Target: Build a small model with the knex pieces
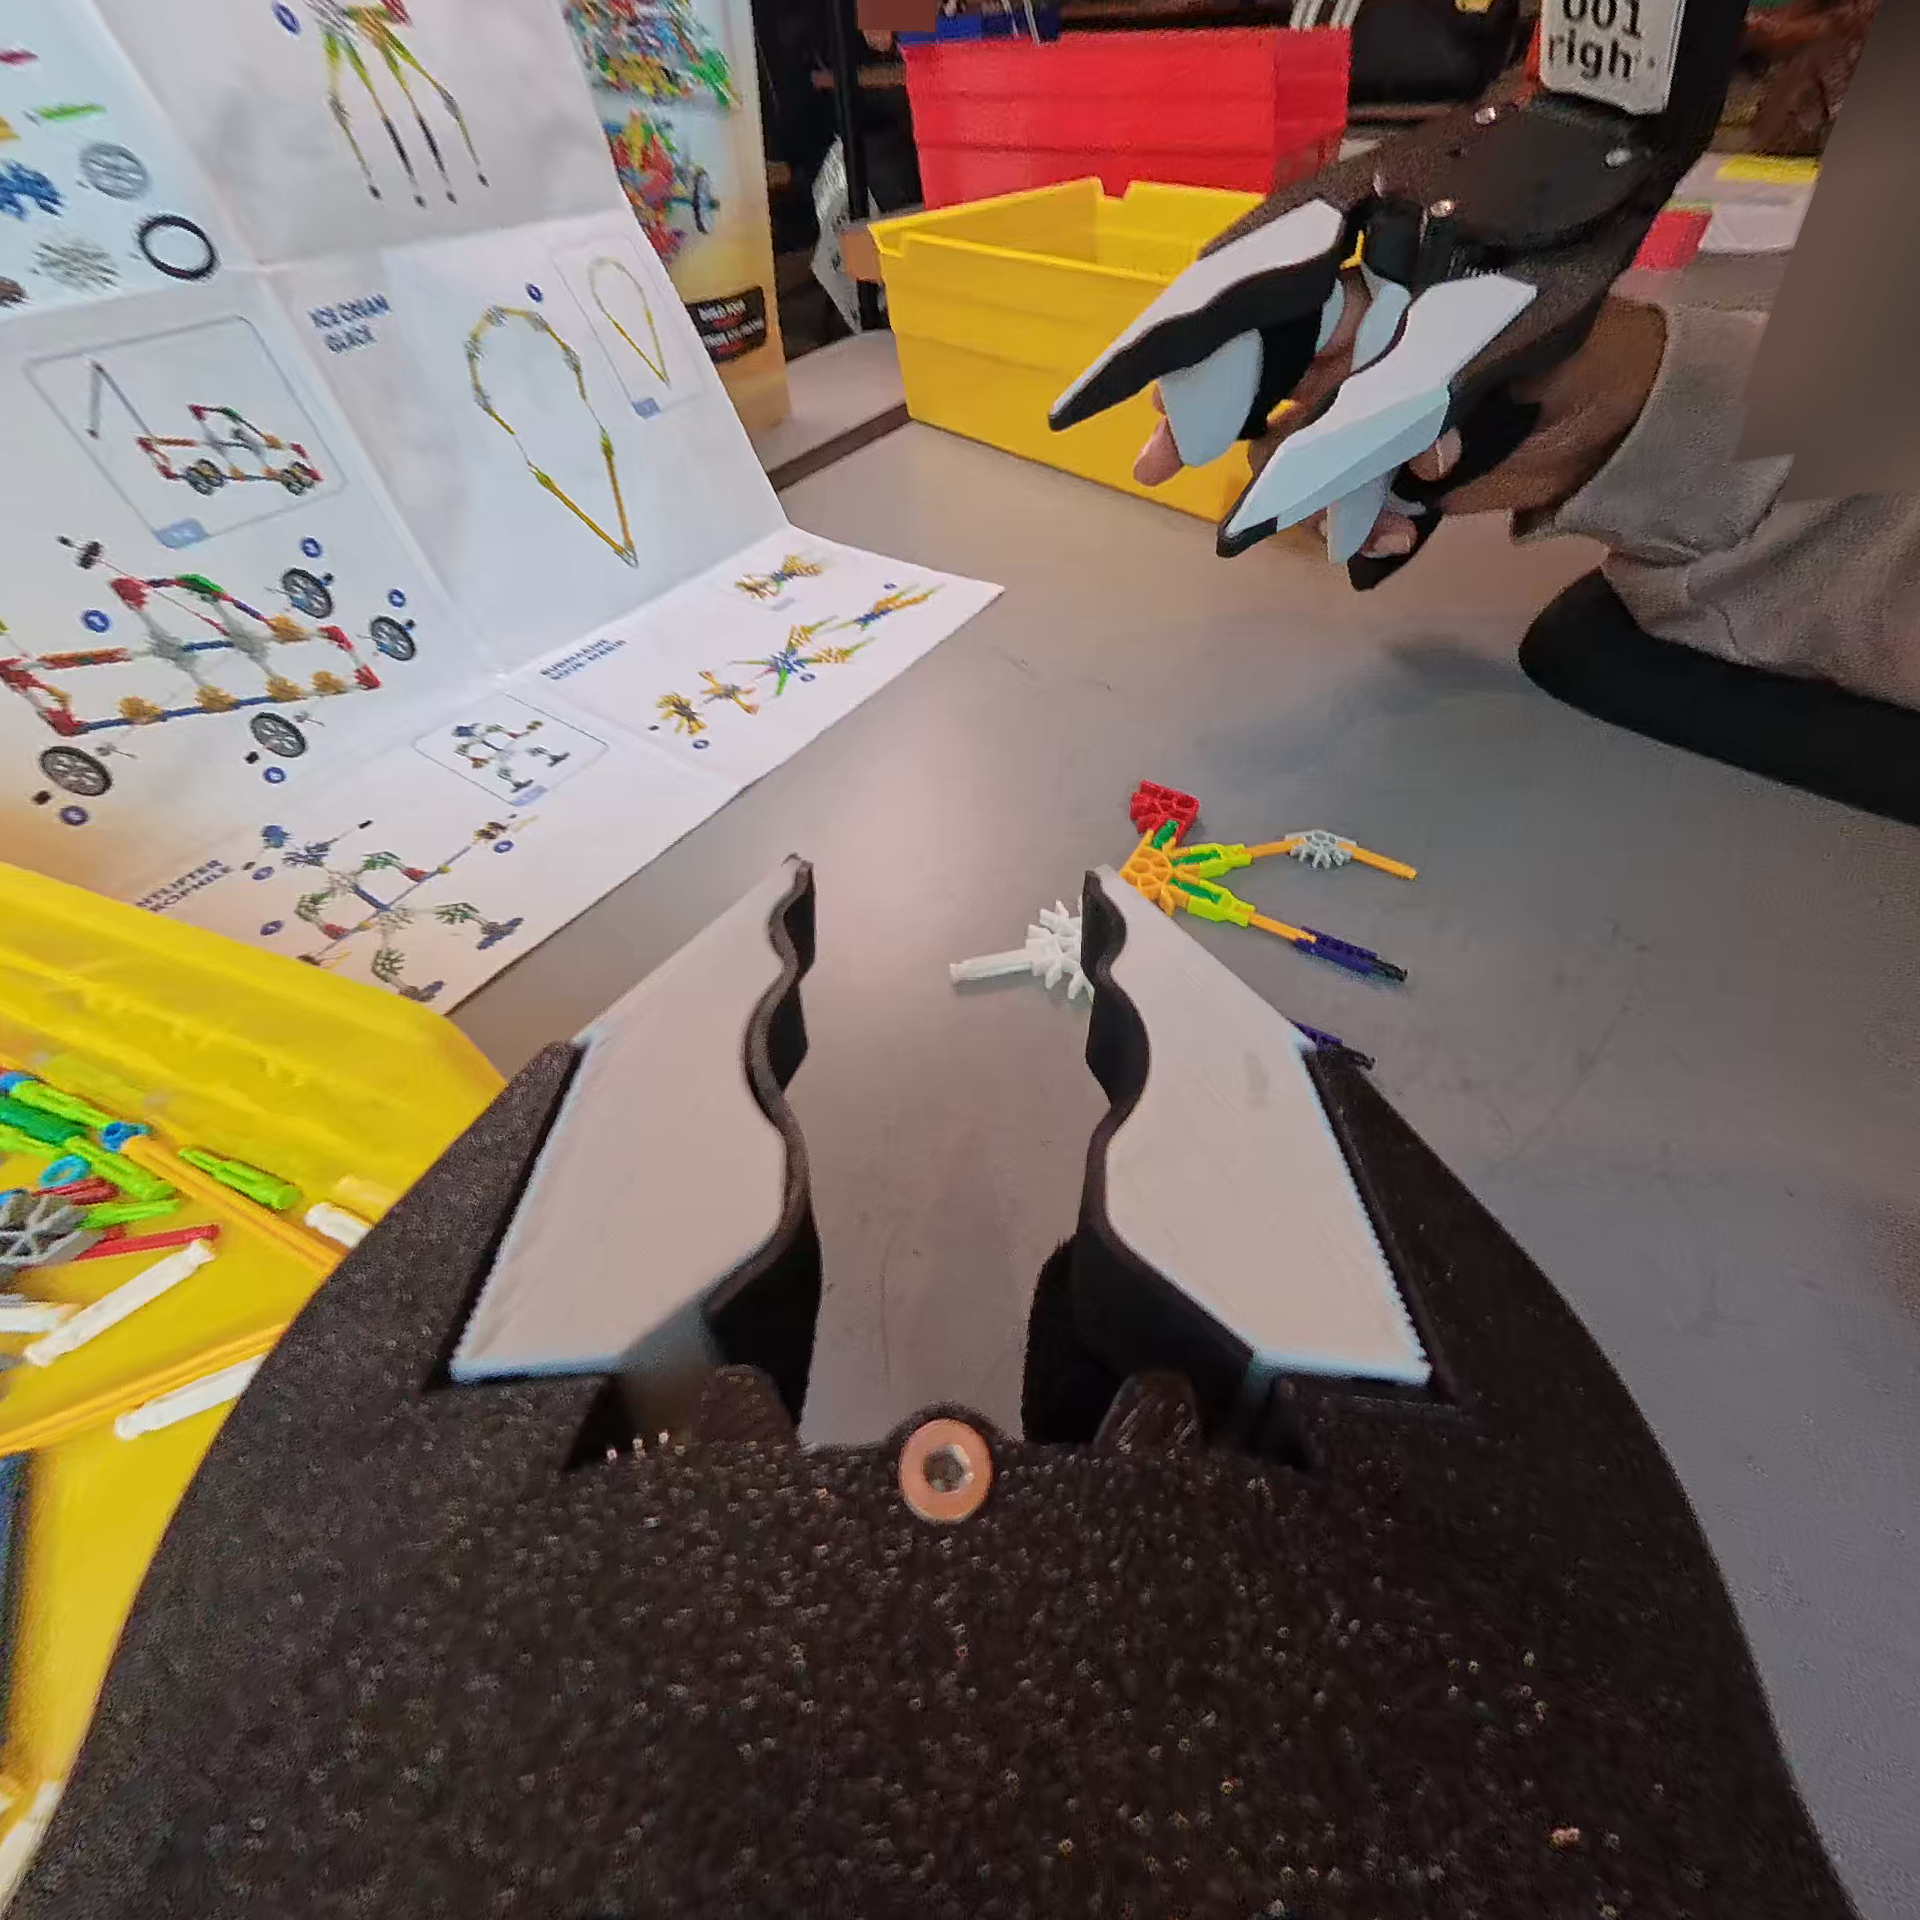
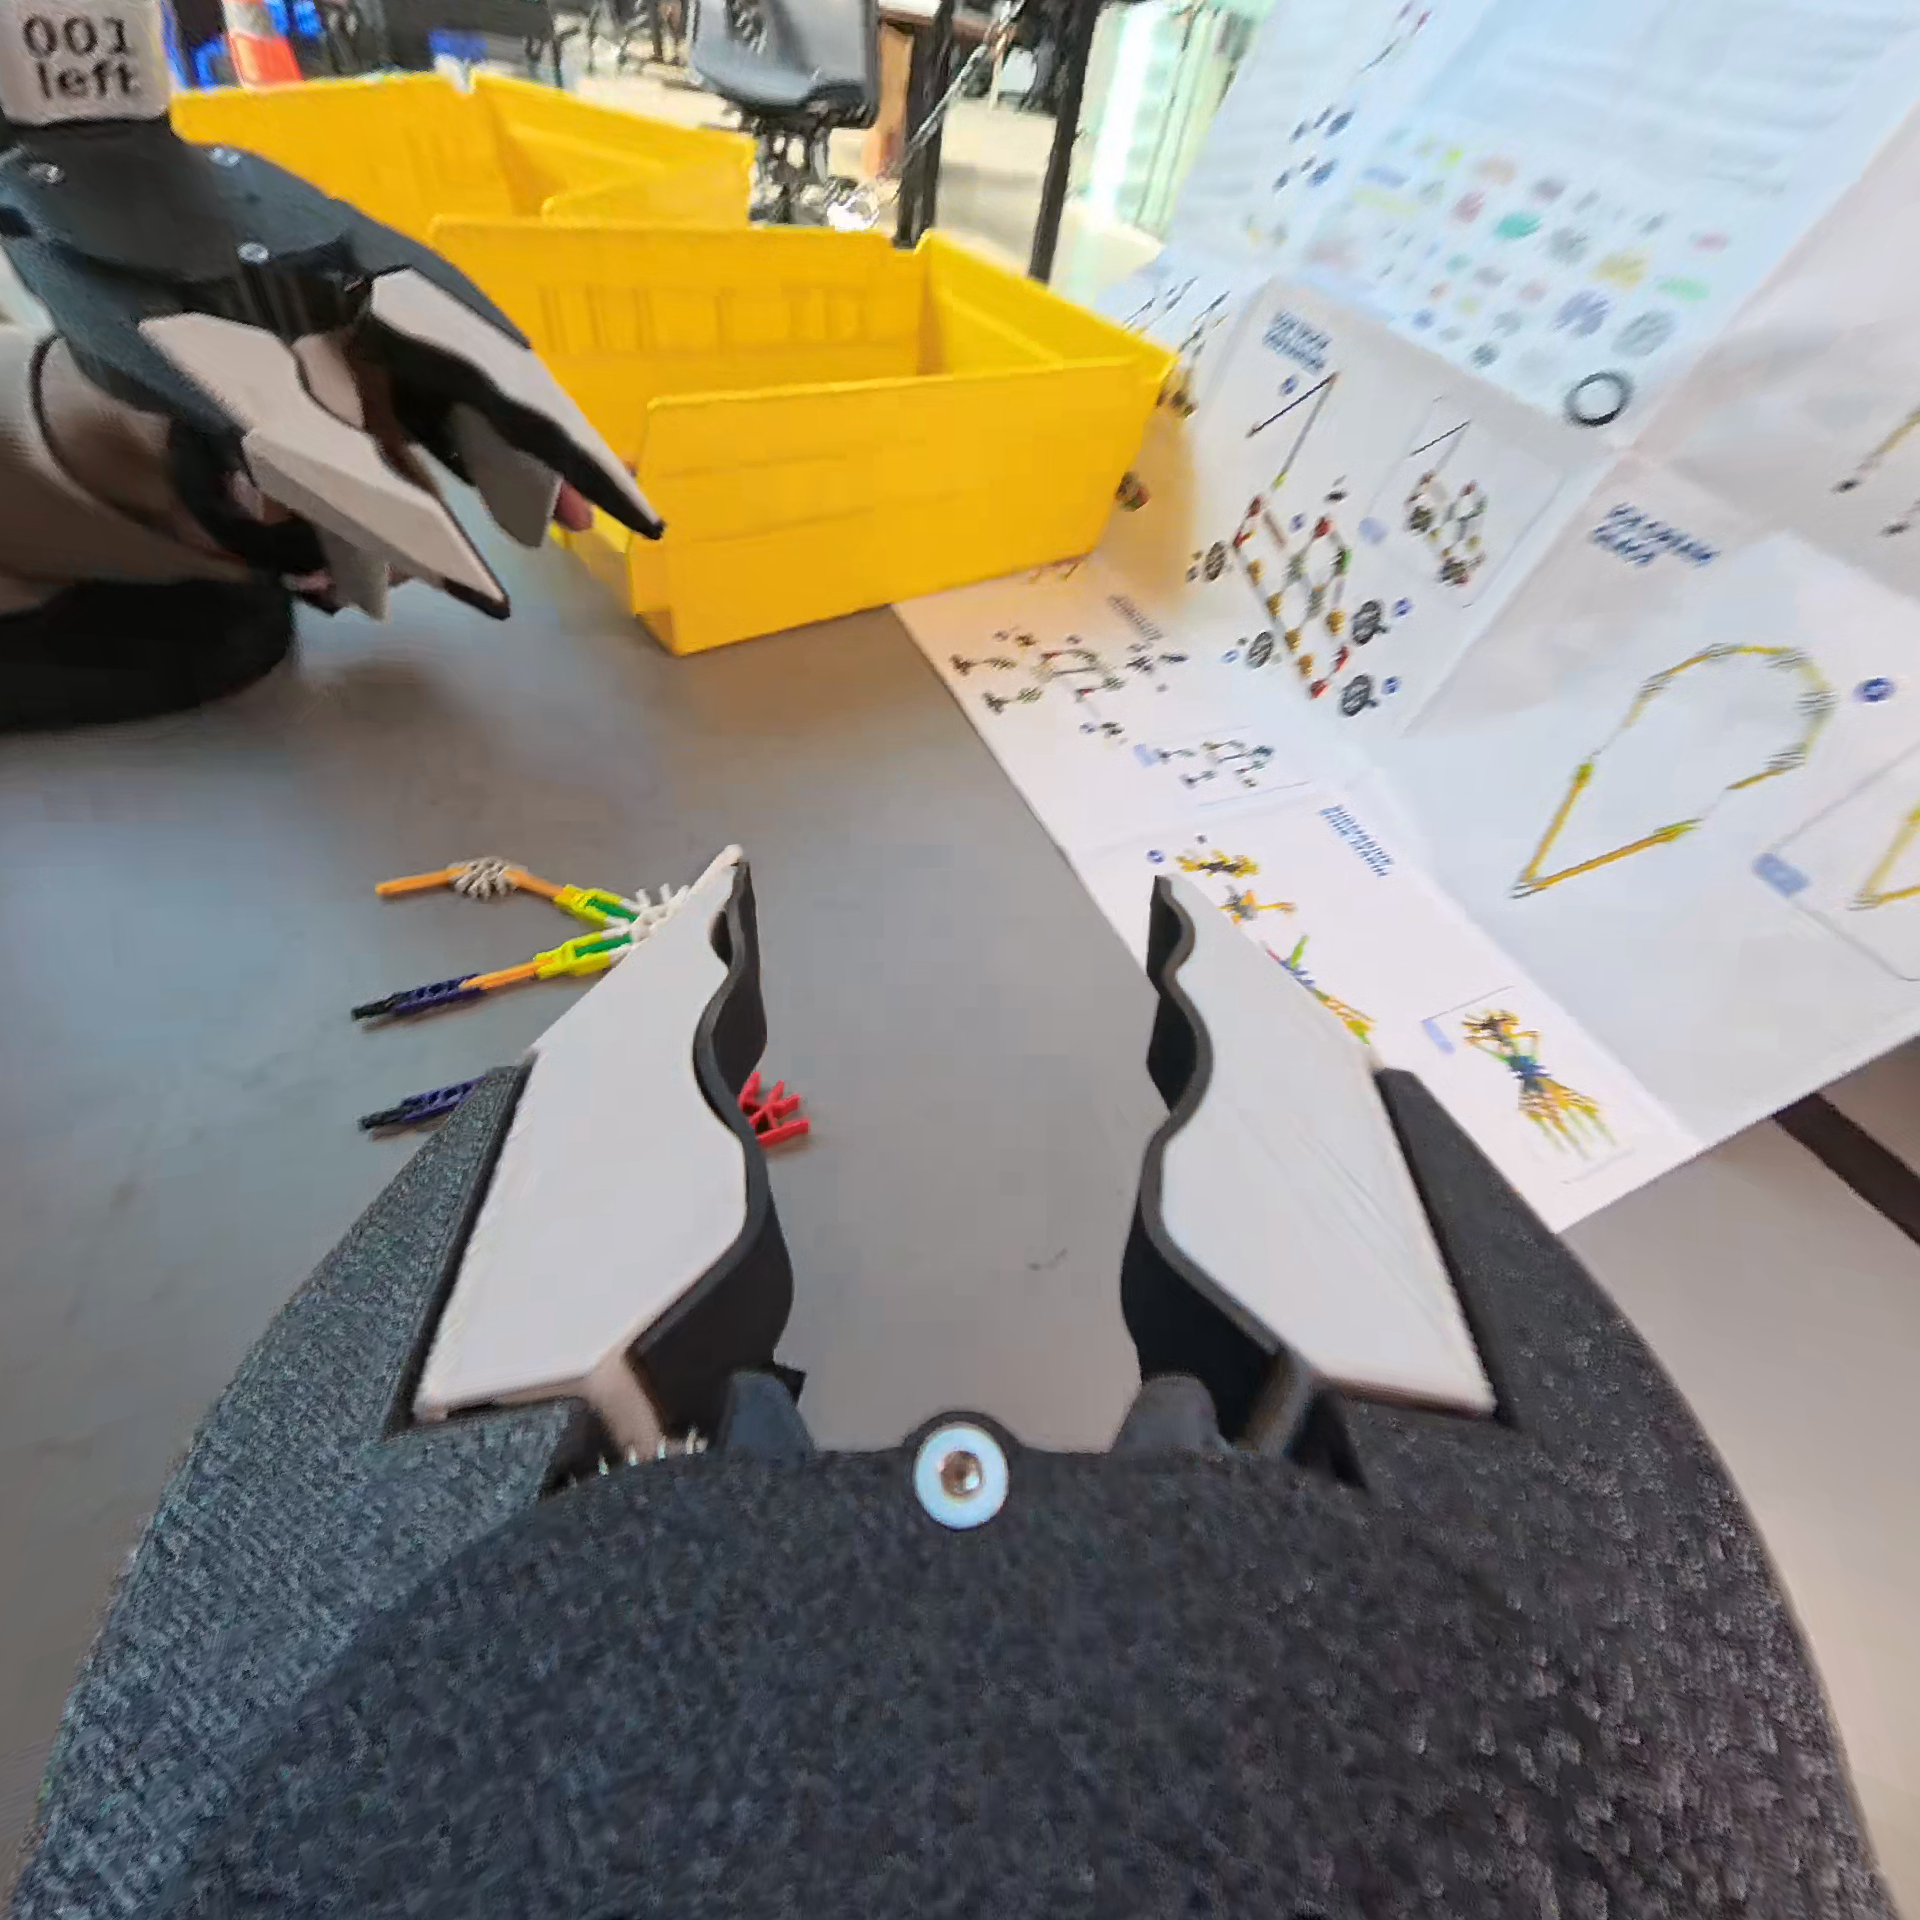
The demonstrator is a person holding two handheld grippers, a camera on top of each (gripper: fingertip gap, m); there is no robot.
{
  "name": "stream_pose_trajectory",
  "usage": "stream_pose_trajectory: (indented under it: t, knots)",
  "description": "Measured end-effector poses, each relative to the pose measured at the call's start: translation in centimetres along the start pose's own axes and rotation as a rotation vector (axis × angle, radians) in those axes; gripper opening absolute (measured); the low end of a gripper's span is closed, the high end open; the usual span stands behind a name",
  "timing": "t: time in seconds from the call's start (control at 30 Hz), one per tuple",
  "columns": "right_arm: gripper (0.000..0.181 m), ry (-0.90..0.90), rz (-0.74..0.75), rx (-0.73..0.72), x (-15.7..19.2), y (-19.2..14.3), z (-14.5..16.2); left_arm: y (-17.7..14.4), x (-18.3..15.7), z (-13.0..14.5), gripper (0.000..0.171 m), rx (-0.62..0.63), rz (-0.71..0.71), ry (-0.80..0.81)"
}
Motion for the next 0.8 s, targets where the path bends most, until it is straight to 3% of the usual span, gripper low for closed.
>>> stream_pose_trajectory:
  t: [0.23, 0.53, 0.8]
  knots:
    - [0.079, 0.096, 0.252, -0.201, -4.8, -2.0, -2.8, -1.5, 1.4, -1.3, 0.055, -0.094, -0.08, -0.015]
    - [0.062, 0.224, 0.52, -0.381, -10.3, -6.4, -4.2, -1.5, 1.5, -1.3, 0.056, -0.092, -0.105, 0.004]
    - [0.023, 0.214, 0.656, -0.373, -12.2, -5.8, -3.8, -1.6, 1.9, -1.4, 0.053, -0.101, -0.142, 0.008]
Point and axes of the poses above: each gripper's, where its closed fingertips meet, y out along the fingers, z out of its underside, x = y × z across the jaws, the point moved 2 cm from there along -y, back along the fingers, and after that the axes turned 12 degrees about z, right-handed, at the moved point
